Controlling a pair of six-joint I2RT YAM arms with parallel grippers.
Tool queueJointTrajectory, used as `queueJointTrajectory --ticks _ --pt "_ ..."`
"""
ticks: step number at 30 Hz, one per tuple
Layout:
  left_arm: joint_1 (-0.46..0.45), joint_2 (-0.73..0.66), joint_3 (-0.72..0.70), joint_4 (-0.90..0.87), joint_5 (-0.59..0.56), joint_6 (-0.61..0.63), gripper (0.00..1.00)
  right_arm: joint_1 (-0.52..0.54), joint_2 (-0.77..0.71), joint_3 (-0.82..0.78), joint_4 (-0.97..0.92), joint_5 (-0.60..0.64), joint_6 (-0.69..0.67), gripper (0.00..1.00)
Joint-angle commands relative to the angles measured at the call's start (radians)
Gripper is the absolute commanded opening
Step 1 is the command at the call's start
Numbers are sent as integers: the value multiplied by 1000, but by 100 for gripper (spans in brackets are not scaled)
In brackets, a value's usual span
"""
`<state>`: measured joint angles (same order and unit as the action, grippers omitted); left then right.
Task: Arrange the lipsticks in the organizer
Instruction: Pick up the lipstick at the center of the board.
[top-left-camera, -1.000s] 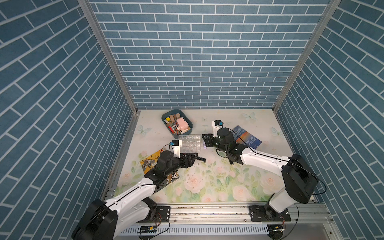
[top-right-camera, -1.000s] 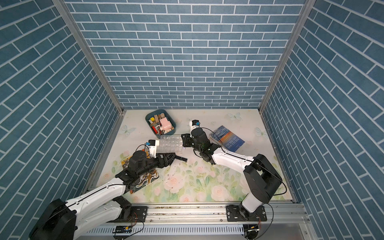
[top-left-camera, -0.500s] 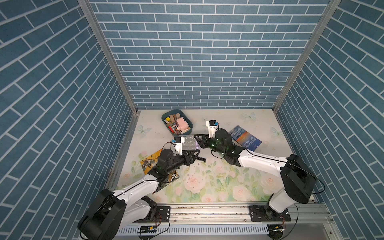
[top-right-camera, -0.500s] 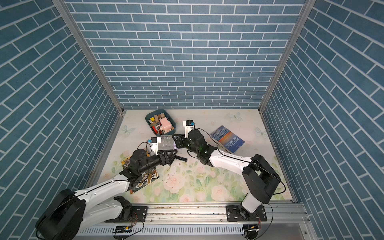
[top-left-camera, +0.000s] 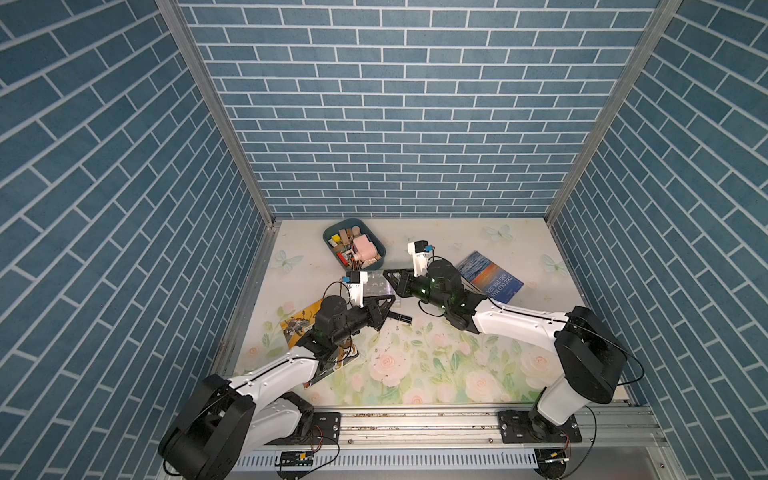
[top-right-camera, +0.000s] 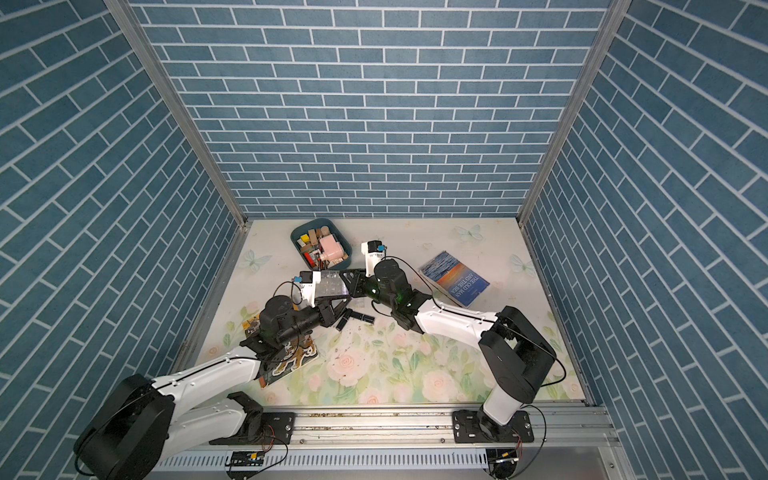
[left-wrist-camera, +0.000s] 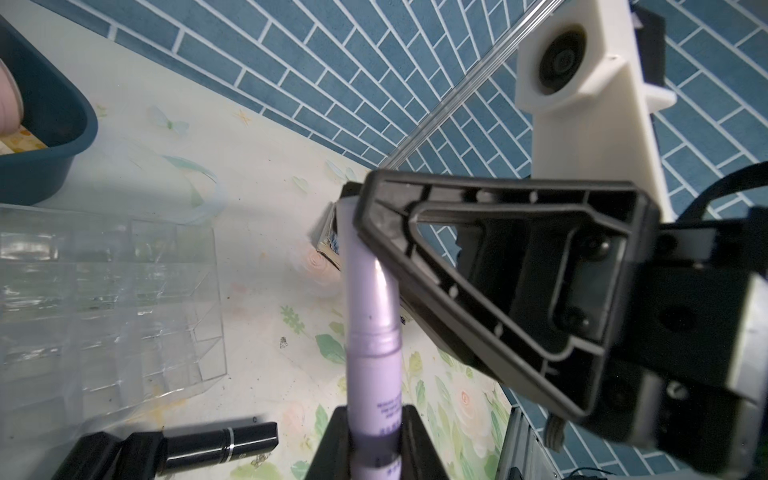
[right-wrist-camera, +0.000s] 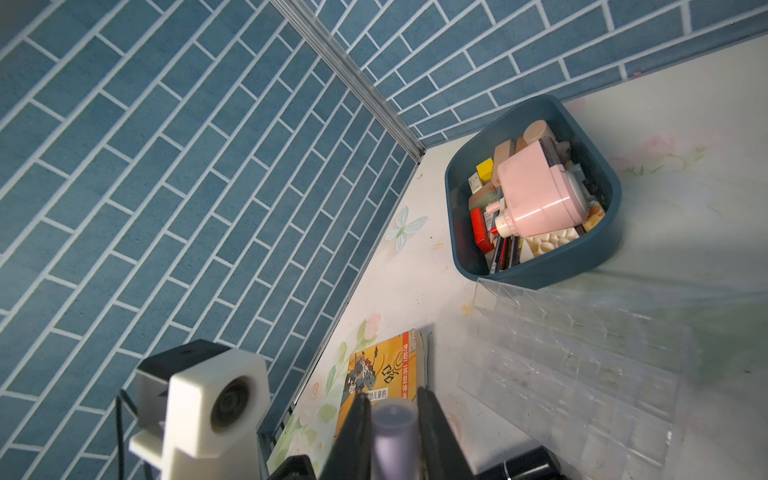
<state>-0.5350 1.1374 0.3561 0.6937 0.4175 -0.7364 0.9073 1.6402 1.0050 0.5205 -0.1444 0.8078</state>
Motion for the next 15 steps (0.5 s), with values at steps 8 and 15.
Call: queueJointTrajectory --ticks 8,15 --pt "-2 -25 33 -4 -40 130 12 14 10 35 9 -34 30 20" --pt "-2 -37 -21 53 -168 271 1 -58 -19 85 -141 -191 34 51"
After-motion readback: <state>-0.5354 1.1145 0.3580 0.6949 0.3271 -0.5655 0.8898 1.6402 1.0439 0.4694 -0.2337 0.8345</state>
